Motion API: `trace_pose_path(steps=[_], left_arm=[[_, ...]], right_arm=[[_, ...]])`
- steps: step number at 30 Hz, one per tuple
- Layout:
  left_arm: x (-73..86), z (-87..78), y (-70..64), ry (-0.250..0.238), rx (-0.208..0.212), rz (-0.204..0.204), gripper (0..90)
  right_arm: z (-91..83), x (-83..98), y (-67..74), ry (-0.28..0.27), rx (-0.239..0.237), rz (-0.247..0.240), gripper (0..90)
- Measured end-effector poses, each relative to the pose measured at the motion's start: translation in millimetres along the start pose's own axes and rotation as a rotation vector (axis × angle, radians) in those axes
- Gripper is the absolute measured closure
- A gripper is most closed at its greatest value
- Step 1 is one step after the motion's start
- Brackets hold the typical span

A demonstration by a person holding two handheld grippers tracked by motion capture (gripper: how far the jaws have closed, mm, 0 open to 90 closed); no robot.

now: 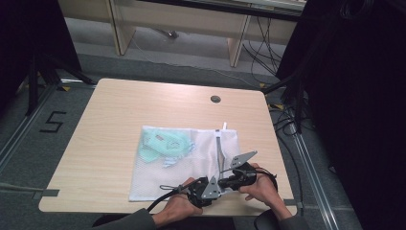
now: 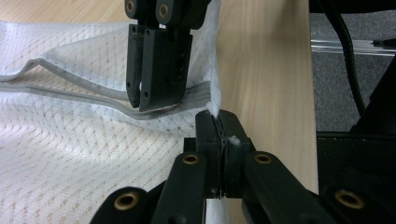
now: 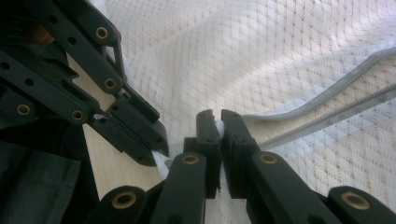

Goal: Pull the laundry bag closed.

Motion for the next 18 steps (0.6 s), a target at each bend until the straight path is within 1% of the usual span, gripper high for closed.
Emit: trace_pose_path(steps=[2, 3, 4, 5, 6, 7, 8, 9, 10, 11, 14, 15, 17, 18], left_arm=[[0.3, 0.1, 0.1, 0.0, -0.001, -0.003, 88.3], [0.3, -0.4, 1.1, 0.001, -0.011, 0.002, 88.3], [0.0, -0.9, 1.1, -0.001, -0.004, 0.004, 88.3], [0.2, -0.7, -1.2, -0.007, 0.003, -0.009, 88.3], [0.2, -0.7, -1.2, -0.007, 0.003, -0.009, 88.3], [0.1, -1.2, -1.5, -0.001, 0.006, -0.006, 88.4], [0.0, -1.5, -1.2, -0.001, -0.003, 0.002, 88.4], [-0.1, -1.7, -1.5, -0.002, 0.004, -0.007, 88.3], [-0.2, -1.9, -1.0, -0.009, -0.002, 0.0, 88.3], [-0.2, -2.5, -0.7, -0.006, 0.002, 0.002, 88.3], [0.0, -2.9, -0.8, 0.002, 0.008, -0.005, 88.3], [-0.5, -3.5, -1.2, 0.001, 0.01, -0.006, 88.3], [-1.3, -4.6, -2.0, -0.004, 0.015, -0.005, 88.3], [-1.2, -4.7, -1.8, -0.003, 0.016, -0.004, 88.3]], right_arm=[[0.4, -0.6, -0.2, -0.001, -0.004, -0.002, 87.0], [1.8, -1.1, -1.8, 0.0, 0.005, -0.012, 87.0], [1.8, -1.1, -1.8, 0.0, 0.005, -0.012, 87.0], [1.3, -1.7, -2.4, 0.006, 0.004, -0.01, 87.0], [1.6, -2.1, -2.3, 0.007, 0.006, -0.002, 87.0], [1.9, -2.8, -4.5, 0.001, 0.012, -0.021, 87.0], [1.9, -2.8, -4.5, 0.001, 0.012, -0.021, 87.0], [1.9, -3.0, -4.7, 0.004, 0.011, -0.015, 87.0], [2.5, -3.1, -4.2, 0.005, 0.014, -0.006, 87.0], [2.7, -4.0, -6.2, -0.001, 0.018, -0.015, 87.0], [3.5, -4.1, -6.7, 0.006, 0.019, -0.002, 87.0], [3.9, -4.6, -9.0, 0.005, 0.016, -0.021, 87.0], [3.3, -4.8, -9.9, -0.001, 0.023, -0.021, 87.0], [3.0, -4.4, -9.4, 0.001, 0.019, 0.001, 87.0]])
Point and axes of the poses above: each handheld gripper's, and its own axes: z roughly forward along the jaws, x roughly out of its underside, y roughly to its left, the point moved 3 cm from there along z, roughly forward along the jaws, and after that the axes turned 3 degrees about x, right-handed, at the moved point
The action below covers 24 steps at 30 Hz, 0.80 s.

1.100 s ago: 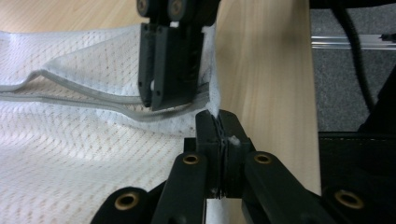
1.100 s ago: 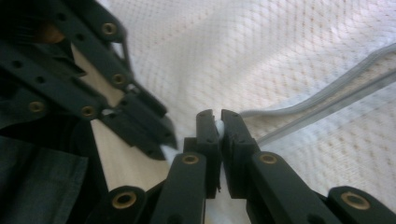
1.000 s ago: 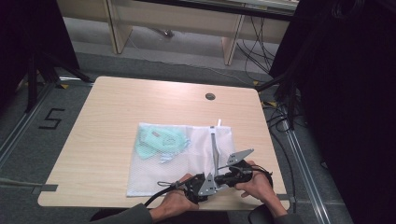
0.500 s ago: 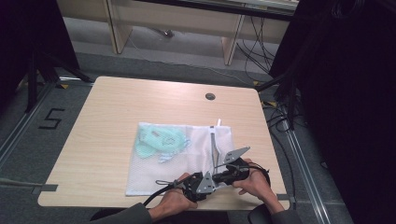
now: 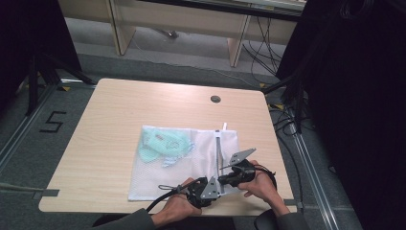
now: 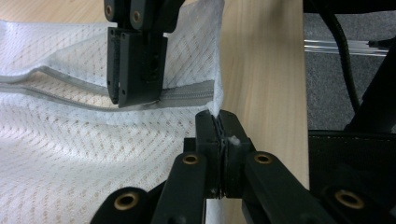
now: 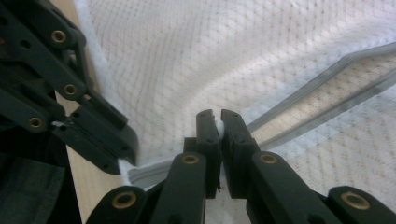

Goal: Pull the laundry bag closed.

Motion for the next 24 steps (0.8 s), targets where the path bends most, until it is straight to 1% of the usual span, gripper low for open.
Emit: trace_pose_path(steps=[1, 3, 4, 6, 8, 13, 14, 15, 16, 17, 18, 19, 20, 21, 22, 23, 24], left_arm=[[0.4, 0.3, 0.2, -0.001, -0.005, -0.002, 88.3], [0.9, 0.0, 1.3, 0.012, -0.01, 0.001, 88.3], [0.5, 0.6, -0.1, 0.0, -0.001, -0.007, 88.3], [0.6, 0.4, -0.3, 0.002, 0.002, -0.006, 88.3], [0.9, 0.7, -0.3, 0.0, 0.0, -0.011, 88.3], [1.0, 0.5, -0.8, 0.002, 0.006, -0.009, 88.3], [1.3, 0.7, -1.4, 0.002, 0.007, -0.011, 88.2], [1.2, 0.9, -1.9, 0.002, 0.009, -0.015, 88.2], [1.0, 1.0, -2.3, 0.001, 0.009, -0.017, 88.2], [0.7, 1.0, -2.3, -0.003, 0.004, -0.019, 88.2], [0.8, 0.8, -0.5, 0.001, 0.017, 0.008, 88.2], [0.8, 0.8, -0.5, 0.001, 0.017, 0.008, 88.2], [1.4, 0.6, -0.3, 0.0, 0.01, 0.004, 88.2], [1.5, 0.1, -0.5, 0.002, 0.01, 0.0, 88.2], [0.8, -0.5, -1.7, -0.001, 0.008, -0.015, 88.2], [0.8, -0.5, -1.7, -0.001, 0.008, -0.015, 88.2], [0.3, -0.6, -2.7, -0.007, 0.005, -0.025, 88.2]], right_arm=[[-0.1, -0.1, -0.5, 0.003, 0.0, 0.001, 87.0], [1.3, -0.9, -2.0, -0.002, 0.005, -0.014, 86.9], [1.3, -1.0, -2.0, 0.002, 0.008, -0.008, 87.0], [1.3, -1.2, -3.4, 0.005, 0.005, -0.007, 86.9], [2.9, -1.9, -5.1, 0.004, 0.004, 0.004, 86.9], [3.4, -3.5, -8.9, 0.006, 0.015, -0.009, 87.0], [3.6, -3.7, -8.4, 0.014, 0.008, 0.0, 87.0], [4.2, -4.6, -10.4, 0.011, 0.018, -0.015, 87.0], [4.4, -5.3, -10.5, 0.013, 0.019, -0.009, 87.0], [5.6, -6.1, -12.5, 0.004, 0.02, -0.034, 87.0], [5.7, -6.5, -12.5, 0.009, 0.018, -0.015, 87.0], [5.7, -6.5, -12.5, 0.009, 0.018, -0.015, 87.0], [5.6, -6.9, -12.7, 0.009, 0.013, -0.018, 86.9], [6.9, -8.8, -14.7, 0.009, 0.019, -0.036, 86.9], [7.0, -9.2, -15.5, 0.011, 0.021, -0.032, 86.9], [7.0, -9.2, -15.5, 0.011, 0.021, -0.032, 86.9], [7.7, -9.6, -17.2, 0.004, 0.025, -0.041, 87.0]])
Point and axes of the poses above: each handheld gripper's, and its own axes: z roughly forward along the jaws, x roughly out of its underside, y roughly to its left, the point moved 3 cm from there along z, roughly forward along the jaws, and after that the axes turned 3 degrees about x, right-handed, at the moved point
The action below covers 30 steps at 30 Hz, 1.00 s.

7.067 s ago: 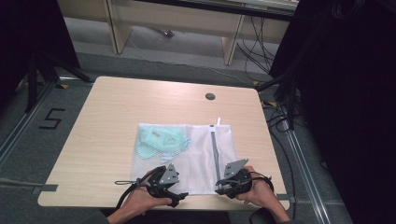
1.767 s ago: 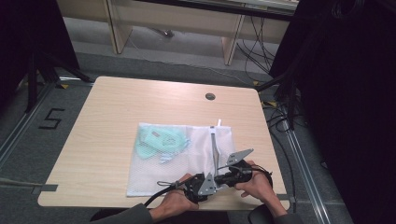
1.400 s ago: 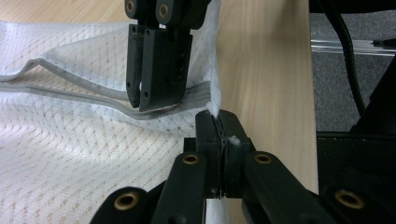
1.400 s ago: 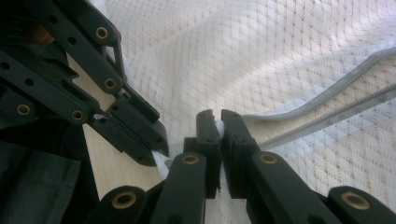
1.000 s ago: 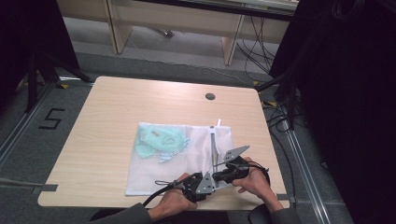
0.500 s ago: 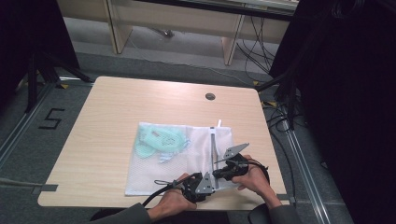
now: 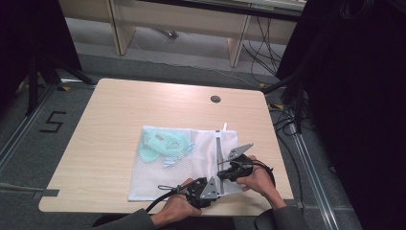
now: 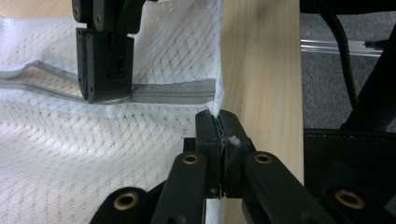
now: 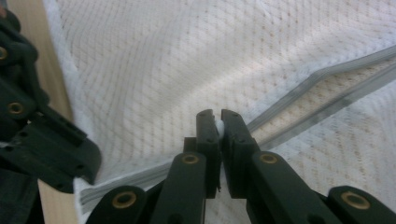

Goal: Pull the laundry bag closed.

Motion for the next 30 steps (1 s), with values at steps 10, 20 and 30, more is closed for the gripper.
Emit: trace_pose_path(steps=[10, 20, 30], left_arm=[[0.6, -1.0, 1.5, 0.006, -0.006, 0.015, 88.2], [-0.3, -1.4, 1.2, -0.011, -0.004, -0.007, 88.2], [0.0, -2.5, 1.9, -0.001, 0.003, -0.006, 88.2]], right_arm=[[1.6, -3.6, -5.1, 0.002, 0.007, 0.011, 87.0], [2.2, -5.5, -7.5, -0.003, 0.01, 0.009, 86.9], [3.7, -7.4, -10.3, -0.001, 0.016, 0.001, 86.9]])
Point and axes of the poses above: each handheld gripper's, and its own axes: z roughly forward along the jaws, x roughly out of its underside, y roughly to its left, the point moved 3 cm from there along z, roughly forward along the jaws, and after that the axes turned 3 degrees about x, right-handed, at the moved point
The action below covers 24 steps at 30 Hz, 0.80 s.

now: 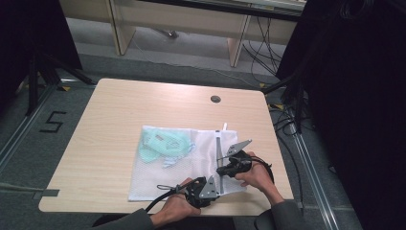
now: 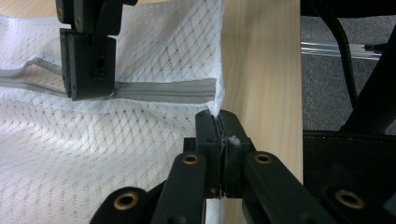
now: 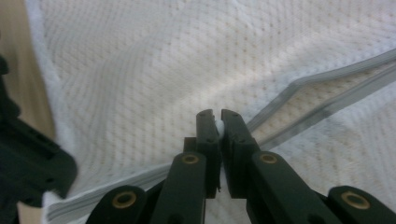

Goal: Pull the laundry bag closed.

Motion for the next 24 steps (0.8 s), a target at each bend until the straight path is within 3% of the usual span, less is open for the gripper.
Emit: trace_pose_path(steps=[6, 7, 10, 12, 16, 24], left_arm=[[1.0, 0.1, 0.8, 0.001, 0.001, -0.001, 88.3], [0.2, -0.5, 1.8, 0.001, 0.002, 0.018, 88.3], [0.4, -0.5, 0.5, -0.009, 0.002, -0.008, 88.3], [0.5, -1.6, 1.7, 0.008, -0.001, 0.01, 88.3], [0.9, -0.6, 0.0, -0.014, 0.005, -0.016, 88.2], [-0.1, -3.0, -0.1, -0.005, 0.011, 0.0, 88.3]], right_arm=[[0.7, -2.6, -4.1, -0.002, 0.005, -0.004, 86.9], [0.6, -3.1, -4.5, 0.004, 0.004, -0.005, 86.9], [1.2, -3.7, -6.1, 0.004, 0.014, 0.008, 87.0], [1.3, -4.8, -8.0, 0.006, 0.015, 0.005, 87.0], [2.7, -6.0, -10.9, 0.003, 0.015, 0.011, 86.9], [4.8, -9.6, -15.8, -0.003, 0.026, 0.007, 86.9]])
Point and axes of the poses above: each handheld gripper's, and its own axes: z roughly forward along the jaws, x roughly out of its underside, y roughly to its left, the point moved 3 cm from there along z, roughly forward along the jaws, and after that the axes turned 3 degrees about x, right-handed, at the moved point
